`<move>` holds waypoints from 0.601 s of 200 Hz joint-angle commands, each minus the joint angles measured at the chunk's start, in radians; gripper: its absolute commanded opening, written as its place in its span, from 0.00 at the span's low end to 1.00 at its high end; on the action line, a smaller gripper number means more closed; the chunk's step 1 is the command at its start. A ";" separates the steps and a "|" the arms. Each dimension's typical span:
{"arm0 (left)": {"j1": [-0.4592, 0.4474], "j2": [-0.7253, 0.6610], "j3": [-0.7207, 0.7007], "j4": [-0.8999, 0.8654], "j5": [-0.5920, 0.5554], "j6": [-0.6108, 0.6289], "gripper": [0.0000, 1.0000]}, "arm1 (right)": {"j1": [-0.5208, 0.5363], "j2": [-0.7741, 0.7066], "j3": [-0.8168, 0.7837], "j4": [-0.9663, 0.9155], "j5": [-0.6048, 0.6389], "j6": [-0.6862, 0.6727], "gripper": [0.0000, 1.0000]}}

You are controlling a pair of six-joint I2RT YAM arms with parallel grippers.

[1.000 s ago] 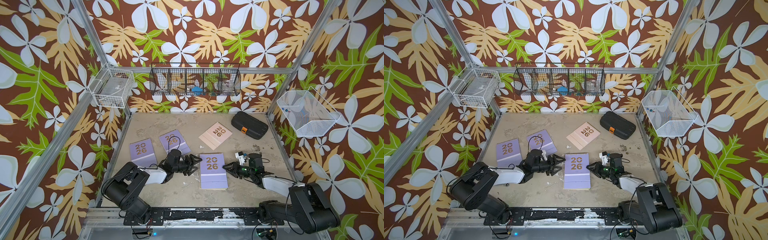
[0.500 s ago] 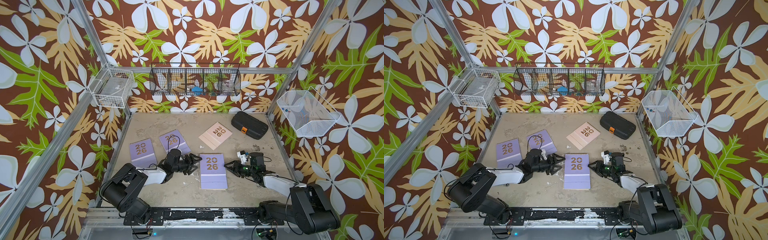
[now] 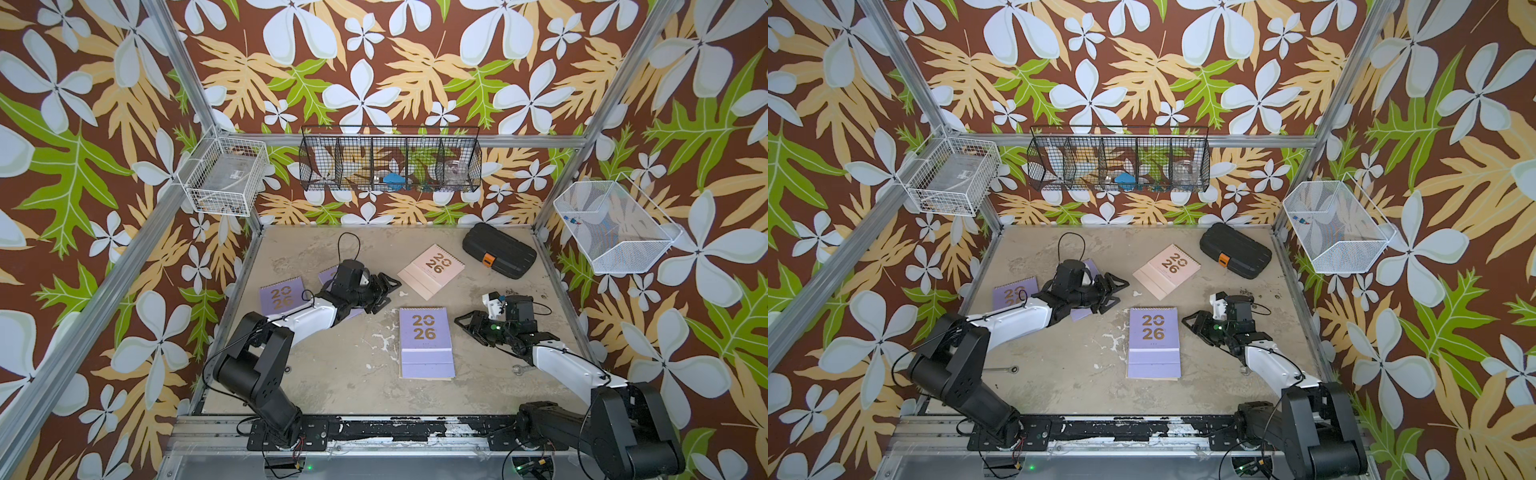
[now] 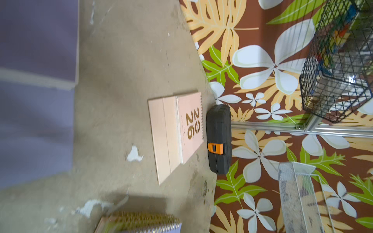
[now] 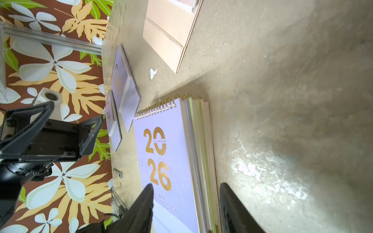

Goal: Stack the calendars
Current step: Pick up the calendar at the center of the board.

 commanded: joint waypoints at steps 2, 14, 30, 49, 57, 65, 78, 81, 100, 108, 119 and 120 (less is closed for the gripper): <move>0.044 0.099 0.122 -0.140 0.046 0.141 0.73 | 0.001 0.031 0.033 0.011 0.055 0.059 0.54; 0.066 0.155 0.181 -0.128 0.070 0.148 0.72 | 0.001 0.050 0.058 0.020 0.068 0.078 0.56; 0.090 0.226 0.251 -0.098 0.085 0.156 0.72 | 0.001 0.072 0.092 0.034 0.107 0.095 0.58; 0.108 0.325 0.359 -0.129 0.089 0.177 0.70 | 0.001 0.115 0.156 0.000 0.125 0.086 0.60; 0.112 0.362 0.404 -0.147 0.095 0.182 0.70 | 0.001 0.130 0.182 -0.010 0.133 0.082 0.60; 0.114 0.397 0.449 -0.162 0.097 0.190 0.69 | 0.001 0.145 0.204 -0.015 0.142 0.082 0.61; 0.119 0.456 0.521 -0.188 0.087 0.203 0.67 | 0.001 0.179 0.238 -0.005 0.149 0.086 0.62; 0.119 0.470 0.535 -0.191 0.085 0.204 0.66 | 0.000 0.189 0.245 -0.001 0.150 0.087 0.63; 0.123 0.557 0.640 -0.201 0.089 0.187 0.60 | -0.001 0.273 0.300 0.025 0.132 0.101 0.64; 0.122 0.589 0.678 -0.199 0.093 0.172 0.57 | -0.003 0.306 0.325 0.027 0.126 0.103 0.65; 0.123 0.630 0.731 -0.192 0.094 0.157 0.55 | -0.008 0.347 0.361 0.035 0.122 0.103 0.67; 0.123 0.633 0.735 -0.192 0.094 0.155 0.54 | -0.009 0.350 0.364 0.035 0.122 0.103 0.67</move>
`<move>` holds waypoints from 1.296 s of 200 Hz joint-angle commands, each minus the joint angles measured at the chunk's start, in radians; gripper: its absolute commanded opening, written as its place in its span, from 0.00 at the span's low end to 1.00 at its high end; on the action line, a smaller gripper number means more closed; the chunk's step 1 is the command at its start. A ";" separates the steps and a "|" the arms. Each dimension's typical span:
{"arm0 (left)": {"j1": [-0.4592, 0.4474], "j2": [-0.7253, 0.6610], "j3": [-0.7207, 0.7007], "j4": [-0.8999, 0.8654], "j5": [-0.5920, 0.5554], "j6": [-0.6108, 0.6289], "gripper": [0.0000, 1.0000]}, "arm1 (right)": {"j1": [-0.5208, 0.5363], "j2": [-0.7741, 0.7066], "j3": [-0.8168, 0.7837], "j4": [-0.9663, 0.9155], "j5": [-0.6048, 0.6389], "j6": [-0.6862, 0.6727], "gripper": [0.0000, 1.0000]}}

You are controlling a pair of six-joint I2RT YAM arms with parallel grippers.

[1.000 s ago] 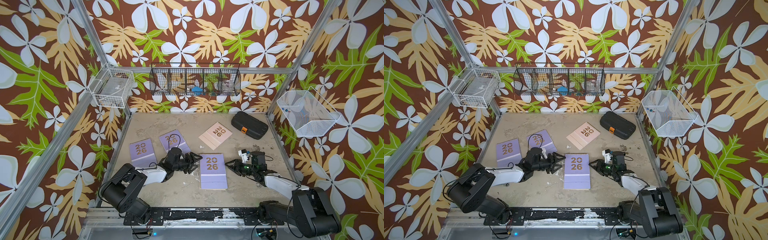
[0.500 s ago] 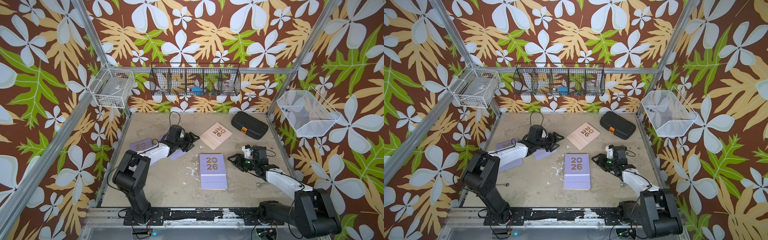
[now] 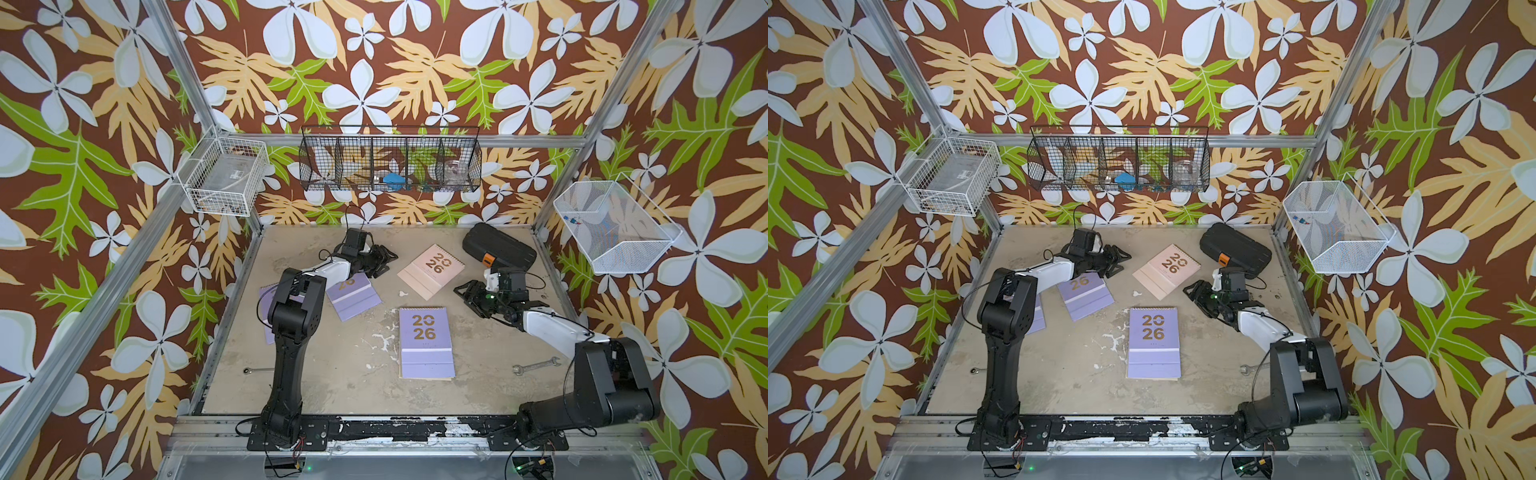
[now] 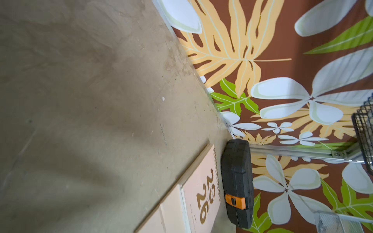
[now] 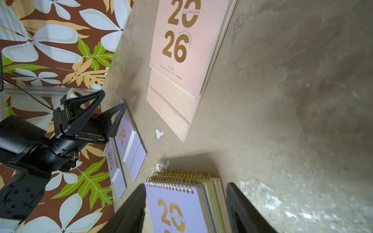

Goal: Stack the calendars
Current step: Pick up the calendar at the center of the board.

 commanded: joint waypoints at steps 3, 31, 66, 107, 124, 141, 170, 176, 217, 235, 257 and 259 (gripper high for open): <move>0.002 0.074 0.100 -0.016 0.010 -0.020 0.54 | -0.008 0.073 0.067 0.028 -0.004 0.012 0.67; 0.003 0.170 0.218 -0.013 0.023 -0.055 0.52 | -0.029 0.171 0.139 0.057 -0.031 0.031 0.70; 0.003 0.251 0.300 0.009 0.039 -0.084 0.52 | -0.043 0.268 0.209 0.065 -0.048 0.031 0.74; 0.000 0.312 0.349 0.067 0.074 -0.138 0.52 | -0.043 0.360 0.283 0.063 -0.062 0.032 0.79; -0.006 0.331 0.366 0.080 0.087 -0.155 0.52 | -0.043 0.389 0.307 0.061 -0.062 0.032 0.80; -0.016 0.349 0.386 0.083 0.098 -0.162 0.53 | -0.043 0.418 0.336 0.044 -0.089 0.024 0.85; -0.037 0.376 0.412 0.082 0.114 -0.171 0.55 | -0.044 0.457 0.366 0.030 -0.093 0.021 1.00; -0.040 0.378 0.412 0.082 0.115 -0.171 0.56 | -0.044 0.465 0.371 0.030 -0.094 0.021 1.00; -0.059 0.367 0.381 0.082 0.115 -0.161 0.57 | -0.044 0.517 0.401 0.031 -0.111 0.026 1.00; -0.065 0.356 0.358 0.079 0.119 -0.154 0.57 | -0.044 0.537 0.411 0.040 -0.123 0.032 1.00; -0.070 0.331 0.307 0.084 0.117 -0.142 0.58 | -0.044 0.563 0.420 0.069 -0.145 0.044 1.00; -0.071 0.328 0.300 0.087 0.117 -0.142 0.58 | -0.044 0.565 0.421 0.070 -0.148 0.046 1.00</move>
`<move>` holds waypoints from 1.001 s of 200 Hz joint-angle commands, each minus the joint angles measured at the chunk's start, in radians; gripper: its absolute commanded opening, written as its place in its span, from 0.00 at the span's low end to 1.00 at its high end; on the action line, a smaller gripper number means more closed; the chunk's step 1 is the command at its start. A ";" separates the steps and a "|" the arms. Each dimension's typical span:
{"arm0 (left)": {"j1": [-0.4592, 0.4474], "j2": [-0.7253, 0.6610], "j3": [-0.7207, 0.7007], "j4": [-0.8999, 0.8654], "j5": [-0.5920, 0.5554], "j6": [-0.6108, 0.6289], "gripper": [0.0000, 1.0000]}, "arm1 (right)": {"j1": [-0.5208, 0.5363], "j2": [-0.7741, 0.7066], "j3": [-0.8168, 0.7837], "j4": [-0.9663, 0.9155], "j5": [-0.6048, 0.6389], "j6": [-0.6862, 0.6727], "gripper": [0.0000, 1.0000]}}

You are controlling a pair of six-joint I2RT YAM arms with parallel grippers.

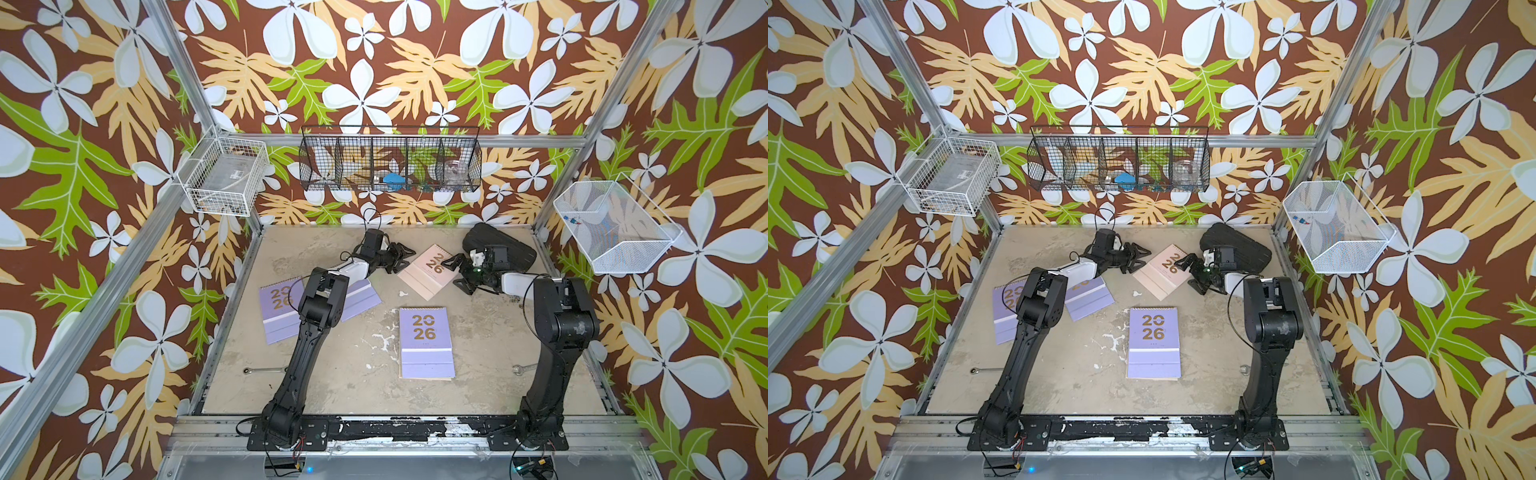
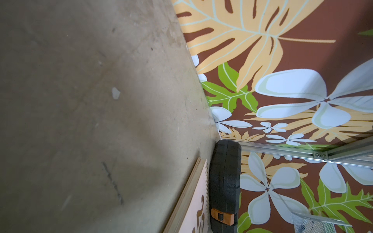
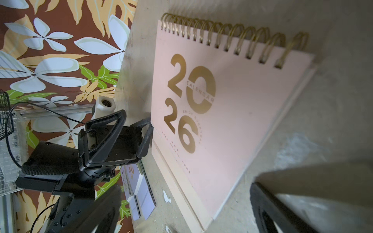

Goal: Stack the calendars
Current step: Pick up the calendar at the center of the board.

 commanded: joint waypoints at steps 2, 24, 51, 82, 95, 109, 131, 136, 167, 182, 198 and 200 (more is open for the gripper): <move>-0.007 -0.023 -0.050 -0.055 -0.005 0.015 0.58 | 0.000 0.030 0.004 -0.031 0.005 0.022 1.00; -0.008 -0.047 -0.100 -0.039 -0.004 0.017 0.58 | 0.001 0.042 -0.005 0.065 -0.039 0.055 1.00; -0.008 -0.070 -0.136 -0.028 -0.003 0.017 0.58 | 0.002 0.046 -0.013 0.181 -0.085 0.100 1.00; -0.008 -0.083 -0.159 -0.016 0.002 0.012 0.59 | 0.004 0.057 -0.014 0.286 -0.133 0.152 0.98; -0.008 -0.086 -0.169 -0.007 0.004 0.008 0.59 | 0.007 0.062 -0.021 0.330 -0.151 0.174 0.97; -0.008 -0.091 -0.180 0.002 0.005 0.002 0.59 | 0.012 0.068 -0.033 0.380 -0.166 0.204 0.97; -0.008 -0.098 -0.197 0.014 0.008 -0.003 0.59 | 0.019 0.076 -0.064 0.501 -0.191 0.281 0.95; -0.008 -0.101 -0.201 0.015 0.008 -0.004 0.59 | 0.020 0.076 -0.069 0.518 -0.193 0.296 0.95; -0.008 -0.112 -0.218 0.028 0.008 -0.010 0.59 | 0.022 0.083 -0.090 0.638 -0.200 0.381 0.93; -0.008 -0.118 -0.225 0.030 0.010 -0.009 0.59 | 0.022 0.099 -0.111 0.755 -0.208 0.462 0.91; -0.008 -0.124 -0.232 0.034 0.012 -0.013 0.59 | 0.022 0.107 -0.133 0.853 -0.206 0.538 0.90; -0.008 -0.125 -0.234 0.036 0.012 -0.012 0.59 | 0.022 0.108 -0.134 0.859 -0.206 0.543 0.90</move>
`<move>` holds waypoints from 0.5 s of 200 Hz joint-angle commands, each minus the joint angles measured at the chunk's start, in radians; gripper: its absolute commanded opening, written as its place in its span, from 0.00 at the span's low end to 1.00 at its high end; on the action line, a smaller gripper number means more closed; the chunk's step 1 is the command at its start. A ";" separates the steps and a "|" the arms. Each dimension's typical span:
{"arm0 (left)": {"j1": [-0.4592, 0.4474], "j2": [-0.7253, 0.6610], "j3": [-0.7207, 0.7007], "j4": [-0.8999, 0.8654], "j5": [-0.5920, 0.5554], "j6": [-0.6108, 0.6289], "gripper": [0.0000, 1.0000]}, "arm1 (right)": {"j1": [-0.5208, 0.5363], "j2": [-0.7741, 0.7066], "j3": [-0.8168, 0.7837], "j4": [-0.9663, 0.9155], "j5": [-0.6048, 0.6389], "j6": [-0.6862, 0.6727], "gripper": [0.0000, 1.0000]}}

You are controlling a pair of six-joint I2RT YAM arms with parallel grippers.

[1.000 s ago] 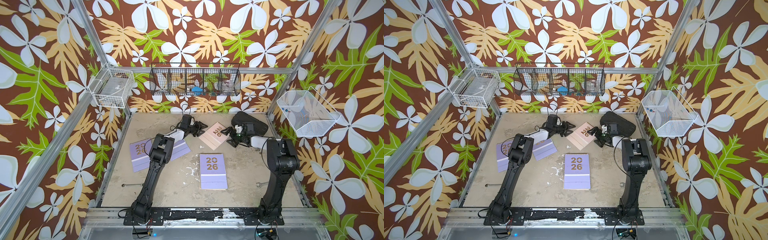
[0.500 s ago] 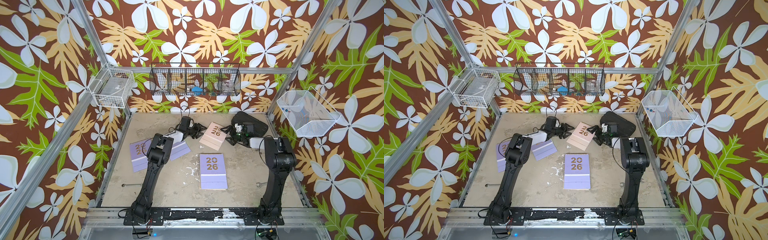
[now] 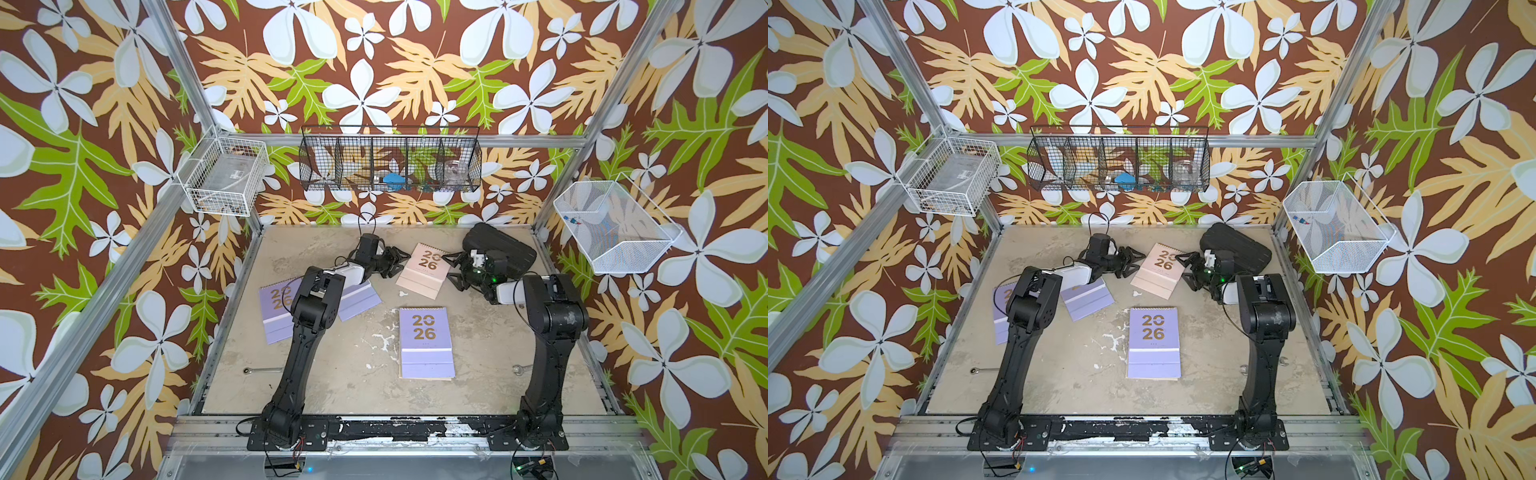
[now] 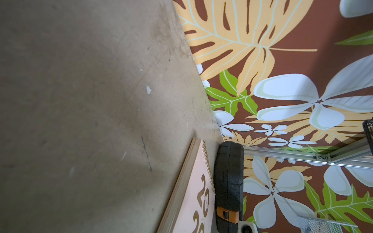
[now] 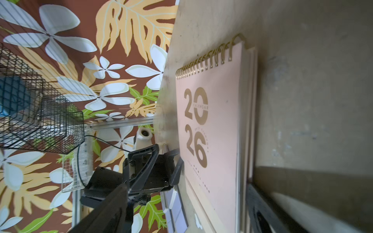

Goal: Stack the calendars
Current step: Pick up the calendar at the center of the board.

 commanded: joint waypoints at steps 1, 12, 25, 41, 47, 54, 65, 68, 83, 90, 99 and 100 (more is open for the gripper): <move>-0.011 -0.006 -0.016 -0.063 0.059 -0.012 0.59 | 0.016 0.006 -0.018 0.254 -0.100 0.151 0.89; -0.011 -0.011 -0.022 -0.057 0.061 -0.015 0.59 | 0.016 0.001 -0.020 0.219 -0.091 0.137 0.89; -0.011 -0.014 -0.027 -0.055 0.063 -0.016 0.59 | 0.017 -0.005 -0.017 0.163 -0.084 0.095 0.89; -0.012 -0.018 -0.033 -0.054 0.063 -0.017 0.60 | 0.019 -0.008 -0.018 0.134 -0.081 0.070 0.87; -0.011 -0.019 -0.034 -0.054 0.063 -0.018 0.60 | 0.019 -0.012 -0.018 0.120 -0.078 0.062 0.87; -0.011 -0.020 -0.037 -0.050 0.063 -0.019 0.60 | 0.019 -0.021 -0.015 0.076 -0.070 0.036 0.86; -0.011 -0.020 -0.037 -0.050 0.060 -0.021 0.60 | 0.019 -0.041 0.003 -0.049 -0.045 -0.036 0.85; -0.011 -0.020 -0.036 -0.050 0.060 -0.022 0.60 | 0.019 -0.048 0.005 -0.078 -0.035 -0.055 0.85; -0.011 -0.022 -0.037 -0.050 0.058 -0.022 0.60 | 0.016 -0.068 0.007 -0.153 0.000 -0.103 0.84; -0.010 -0.022 -0.038 -0.049 0.058 -0.022 0.60 | 0.014 -0.068 0.011 -0.173 0.002 -0.109 0.84; -0.010 -0.022 -0.041 -0.045 0.058 -0.025 0.60 | 0.011 -0.070 0.009 -0.192 0.006 -0.117 0.83; -0.010 -0.023 -0.041 -0.044 0.058 -0.026 0.60 | 0.011 -0.071 0.009 -0.196 0.008 -0.119 0.83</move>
